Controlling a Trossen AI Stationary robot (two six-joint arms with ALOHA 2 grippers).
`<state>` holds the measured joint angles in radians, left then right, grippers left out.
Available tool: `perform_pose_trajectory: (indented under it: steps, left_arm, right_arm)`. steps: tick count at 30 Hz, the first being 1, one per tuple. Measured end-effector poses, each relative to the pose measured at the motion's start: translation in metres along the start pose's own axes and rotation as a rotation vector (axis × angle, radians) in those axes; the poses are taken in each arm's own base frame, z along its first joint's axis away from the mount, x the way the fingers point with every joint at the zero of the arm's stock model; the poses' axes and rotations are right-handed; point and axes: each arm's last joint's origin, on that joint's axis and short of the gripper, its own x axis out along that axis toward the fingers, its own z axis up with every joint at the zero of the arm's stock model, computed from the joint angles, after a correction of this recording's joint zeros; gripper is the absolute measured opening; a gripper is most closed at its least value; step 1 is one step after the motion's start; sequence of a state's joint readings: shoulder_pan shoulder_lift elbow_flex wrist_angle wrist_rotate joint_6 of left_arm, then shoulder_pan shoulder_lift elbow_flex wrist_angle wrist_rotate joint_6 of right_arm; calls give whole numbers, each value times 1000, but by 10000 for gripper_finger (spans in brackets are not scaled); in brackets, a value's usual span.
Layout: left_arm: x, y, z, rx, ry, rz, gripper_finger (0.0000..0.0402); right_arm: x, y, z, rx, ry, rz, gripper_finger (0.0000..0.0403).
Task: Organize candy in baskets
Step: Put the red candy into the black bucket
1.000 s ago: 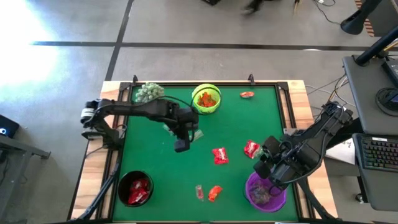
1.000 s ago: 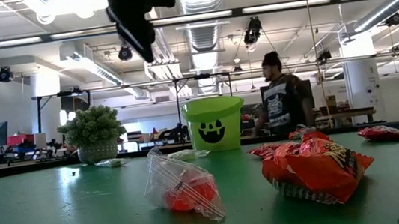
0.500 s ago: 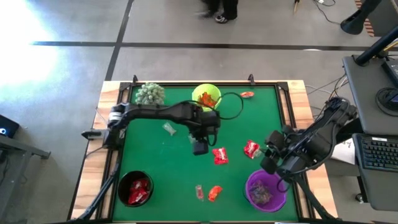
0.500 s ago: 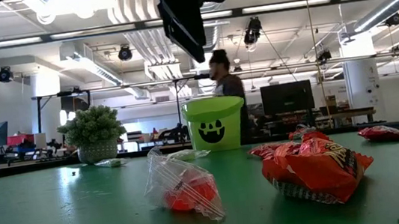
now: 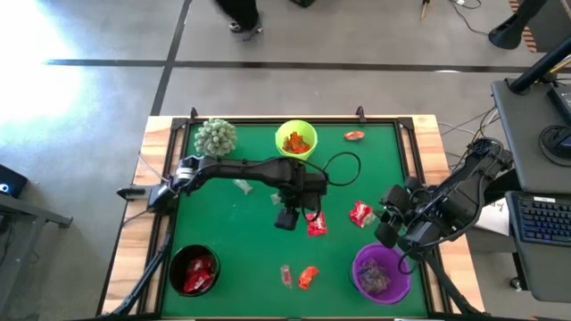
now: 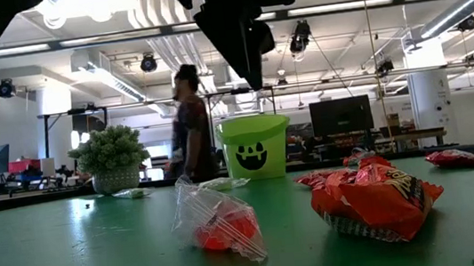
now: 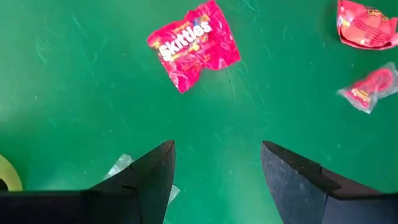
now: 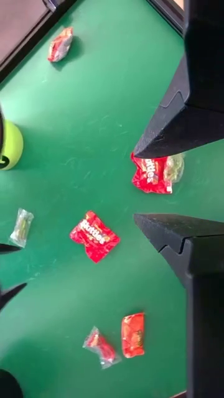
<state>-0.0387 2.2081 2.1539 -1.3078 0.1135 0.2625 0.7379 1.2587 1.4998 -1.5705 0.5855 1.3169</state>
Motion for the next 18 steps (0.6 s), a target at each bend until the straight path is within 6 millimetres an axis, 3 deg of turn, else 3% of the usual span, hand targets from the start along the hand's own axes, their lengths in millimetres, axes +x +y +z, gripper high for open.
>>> perform_pose_trajectory:
  steps: [4, 13, 18]
  left_arm:
    - [3, 4, 2, -34, -29, 9, 219]
    - [6, 12, 4, -574, -77, 98, 219]
    - [7, 17, 4, -742, -112, 126, 219]
  right_arm:
    - [1, 0, 1, 60, -11, -7, 146]
    - [3, -1, 4, 146, -20, -17, 146]
    - [3, -1, 5, 109, -20, -22, 146]
